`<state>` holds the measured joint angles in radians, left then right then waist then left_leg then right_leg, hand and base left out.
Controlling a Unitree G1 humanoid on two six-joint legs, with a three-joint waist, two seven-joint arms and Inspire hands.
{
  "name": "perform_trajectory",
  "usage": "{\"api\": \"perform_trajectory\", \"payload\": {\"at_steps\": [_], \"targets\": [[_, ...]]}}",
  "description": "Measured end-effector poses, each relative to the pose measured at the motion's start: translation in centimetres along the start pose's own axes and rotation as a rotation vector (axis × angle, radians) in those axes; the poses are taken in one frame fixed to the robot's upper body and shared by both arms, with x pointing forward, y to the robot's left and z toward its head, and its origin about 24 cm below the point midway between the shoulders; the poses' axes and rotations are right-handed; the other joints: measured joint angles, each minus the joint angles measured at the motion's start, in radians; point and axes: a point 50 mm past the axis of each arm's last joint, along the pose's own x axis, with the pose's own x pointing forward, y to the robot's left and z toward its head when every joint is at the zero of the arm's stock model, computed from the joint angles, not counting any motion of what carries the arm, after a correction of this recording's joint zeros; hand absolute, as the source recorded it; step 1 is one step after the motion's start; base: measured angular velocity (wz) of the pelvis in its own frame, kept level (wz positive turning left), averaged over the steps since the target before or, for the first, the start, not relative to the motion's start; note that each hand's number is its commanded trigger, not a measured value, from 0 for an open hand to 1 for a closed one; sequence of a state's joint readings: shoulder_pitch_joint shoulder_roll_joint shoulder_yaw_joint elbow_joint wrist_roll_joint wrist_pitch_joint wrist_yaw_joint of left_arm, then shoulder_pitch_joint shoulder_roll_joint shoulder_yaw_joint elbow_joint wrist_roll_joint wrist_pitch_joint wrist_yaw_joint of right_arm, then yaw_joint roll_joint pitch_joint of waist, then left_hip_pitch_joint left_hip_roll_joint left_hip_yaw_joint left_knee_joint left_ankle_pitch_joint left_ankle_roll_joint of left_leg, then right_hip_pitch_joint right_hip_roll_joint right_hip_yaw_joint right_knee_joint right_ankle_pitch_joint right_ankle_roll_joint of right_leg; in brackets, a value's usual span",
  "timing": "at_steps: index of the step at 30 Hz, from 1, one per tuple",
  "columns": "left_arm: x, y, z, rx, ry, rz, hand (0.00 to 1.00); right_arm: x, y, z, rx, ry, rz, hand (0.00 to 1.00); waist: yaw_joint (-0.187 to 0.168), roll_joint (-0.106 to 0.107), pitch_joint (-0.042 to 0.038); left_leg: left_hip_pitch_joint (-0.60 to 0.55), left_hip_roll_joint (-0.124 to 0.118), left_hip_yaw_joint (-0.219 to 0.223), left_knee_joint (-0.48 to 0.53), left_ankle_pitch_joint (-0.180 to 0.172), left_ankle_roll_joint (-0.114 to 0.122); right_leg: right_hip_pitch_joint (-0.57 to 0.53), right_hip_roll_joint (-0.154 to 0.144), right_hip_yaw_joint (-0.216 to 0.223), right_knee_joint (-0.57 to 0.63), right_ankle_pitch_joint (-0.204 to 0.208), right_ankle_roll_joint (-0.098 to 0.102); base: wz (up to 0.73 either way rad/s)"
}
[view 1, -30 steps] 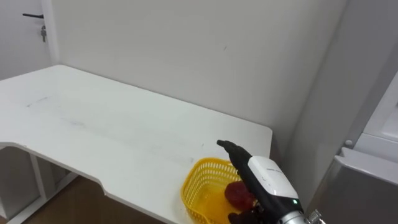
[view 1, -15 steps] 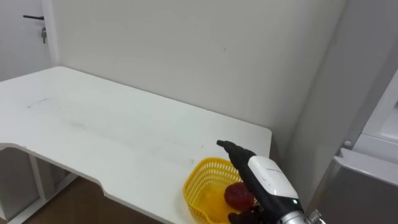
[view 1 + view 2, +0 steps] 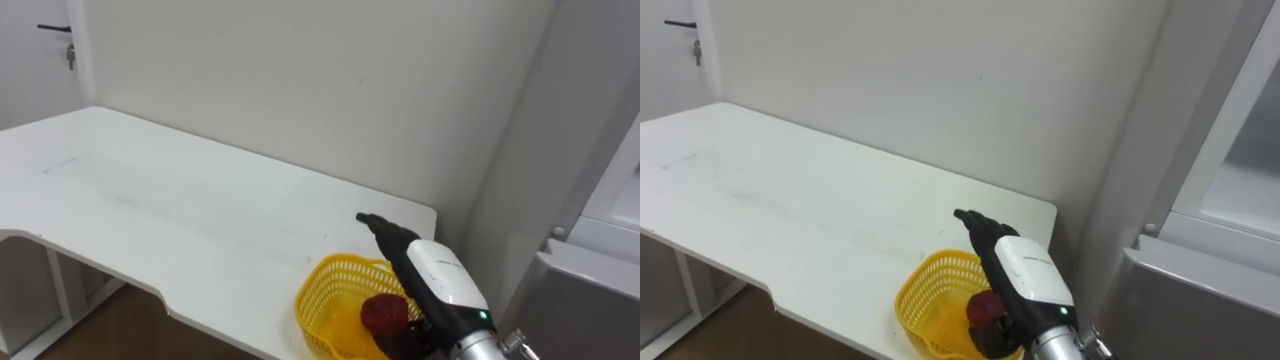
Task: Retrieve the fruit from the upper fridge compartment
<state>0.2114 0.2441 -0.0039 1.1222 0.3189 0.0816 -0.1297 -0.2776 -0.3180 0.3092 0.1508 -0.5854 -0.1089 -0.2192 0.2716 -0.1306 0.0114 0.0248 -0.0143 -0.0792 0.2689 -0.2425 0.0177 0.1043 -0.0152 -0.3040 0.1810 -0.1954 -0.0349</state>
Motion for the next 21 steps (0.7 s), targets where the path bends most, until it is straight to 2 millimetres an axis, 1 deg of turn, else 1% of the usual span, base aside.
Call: {"api": "perform_trajectory", "payload": {"at_steps": [2, 5, 6, 8, 9, 10, 11, 13, 15, 17, 18, 19, 21], "targets": [[0.0, 0.1, 0.1, 0.000, -0.002, 0.003, 0.00, 0.2, -0.8, 0.4, 0.024, -0.018, -0.047, 0.00, -0.008, 0.002, 0.0009, 0.005, 0.001, 0.007, 0.004, 0.000, 0.000, 0.006, 0.001, 0.001, 0.000, 0.000, 0.000, 0.00], [0.1, -0.3, -0.1, -0.004, 0.006, 0.004, 0.00, 0.4, -2.5, 2.4, 0.054, -0.106, -0.128, 0.00, -0.033, 0.017, 0.0022, 0.007, 0.002, 0.021, -0.001, 0.000, 0.000, 0.006, 0.003, 0.004, 0.003, 0.000, 0.000, -0.03], [0.1, -0.3, -0.1, -0.004, 0.005, 0.006, 0.00, 0.4, -2.7, 2.7, 0.058, -0.119, -0.138, 0.00, -0.039, 0.020, 0.0010, 0.007, 0.002, 0.021, -0.001, 0.000, 0.000, 0.006, 0.003, 0.003, 0.003, 0.000, 0.000, 0.00], [0.1, -0.6, 0.0, -0.006, -0.003, 0.001, 0.00, 0.3, -3.5, 3.8, 0.075, -0.175, -0.172, 0.00, -0.059, 0.044, -0.0032, 0.016, 0.003, 0.023, -0.006, -0.001, 0.001, 0.009, 0.001, 0.007, 0.005, 0.000, 0.000, -0.04], [0.1, -0.7, 0.1, -0.008, -0.009, -0.001, 0.00, 0.2, -3.7, 4.1, 0.080, -0.190, -0.180, 0.00, -0.066, 0.049, -0.0039, 0.020, 0.003, 0.025, -0.010, 0.000, 0.002, 0.010, 0.000, 0.009, 0.005, 0.000, 0.000, -0.11], [0.1, -1.0, 0.1, -0.011, -0.014, -0.008, 0.00, 0.1, -4.0, 4.7, 0.087, -0.219, -0.196, 0.00, -0.075, 0.063, -0.0103, 0.023, 0.005, 0.034, -0.014, 0.001, 0.003, 0.008, 0.000, 0.017, 0.007, 0.000, 0.000, -0.22], [0.1, -1.3, 0.1, -0.014, -0.015, -0.013, 0.00, 0.0, -4.6, 5.2, 0.106, -0.247, -0.218, 0.00, -0.078, 0.072, -0.0156, 0.029, 0.006, 0.049, -0.020, 0.002, 0.004, 0.005, 0.001, 0.032, 0.010, 0.001, 0.000, -0.26], [0.1, -1.4, 0.2, -0.015, -0.017, -0.009, 0.00, -0.4, -5.3, 5.7, 0.139, -0.270, -0.250, 0.00, -0.086, 0.080, -0.0148, 0.039, 0.003, 0.061, -0.034, 0.008, 0.004, 0.001, 0.001, 0.046, 0.016, 0.000, 0.000, -0.24], [0.1, -1.4, 0.2, -0.014, -0.019, 0.000, 0.00, -0.5, -5.8, 6.0, 0.177, -0.283, -0.268, 0.00, -0.106, 0.077, -0.0139, 0.038, 0.005, 0.071, -0.036, 0.008, 0.003, -0.008, 0.002, 0.057, 0.021, -0.001, -0.001, -0.18], [0.1, -1.5, 0.4, -0.014, -0.032, -0.001, 0.00, -1.1, -6.3, 6.0, 0.209, -0.282, -0.295, 0.00, -0.124, 0.074, -0.0153, 0.036, 0.006, 0.081, -0.037, 0.008, 0.004, -0.016, 0.002, 0.068, 0.023, -0.001, -0.001, -0.14], [0.1, -1.5, 0.4, -0.011, -0.035, -0.002, 0.00, -1.3, -6.5, 6.0, 0.218, -0.285, -0.301, 0.00, -0.128, 0.074, -0.0152, 0.036, 0.006, 0.084, -0.037, 0.008, 0.004, -0.017, 0.002, 0.070, 0.023, 0.000, -0.001, -0.17], [0.1, -1.6, 0.4, -0.007, -0.037, 0.001, 0.00, -1.7, -6.6, 6.1, 0.241, -0.287, -0.313, 0.00, -0.135, 0.075, -0.0151, 0.039, 0.007, 0.095, -0.038, 0.008, 0.004, -0.018, 0.004, 0.083, 0.023, 0.000, 0.000, -0.21], [0.1, -1.8, 0.0, -0.006, -0.026, 0.008, 0.00, -2.6, -6.4, 6.0, 0.275, -0.276, -0.334, 0.00, -0.142, 0.074, -0.0154, 0.050, 0.008, 0.106, -0.049, 0.008, 0.004, -0.018, 0.006, 0.096, 0.025, 0.000, 0.000, -0.21]]}}
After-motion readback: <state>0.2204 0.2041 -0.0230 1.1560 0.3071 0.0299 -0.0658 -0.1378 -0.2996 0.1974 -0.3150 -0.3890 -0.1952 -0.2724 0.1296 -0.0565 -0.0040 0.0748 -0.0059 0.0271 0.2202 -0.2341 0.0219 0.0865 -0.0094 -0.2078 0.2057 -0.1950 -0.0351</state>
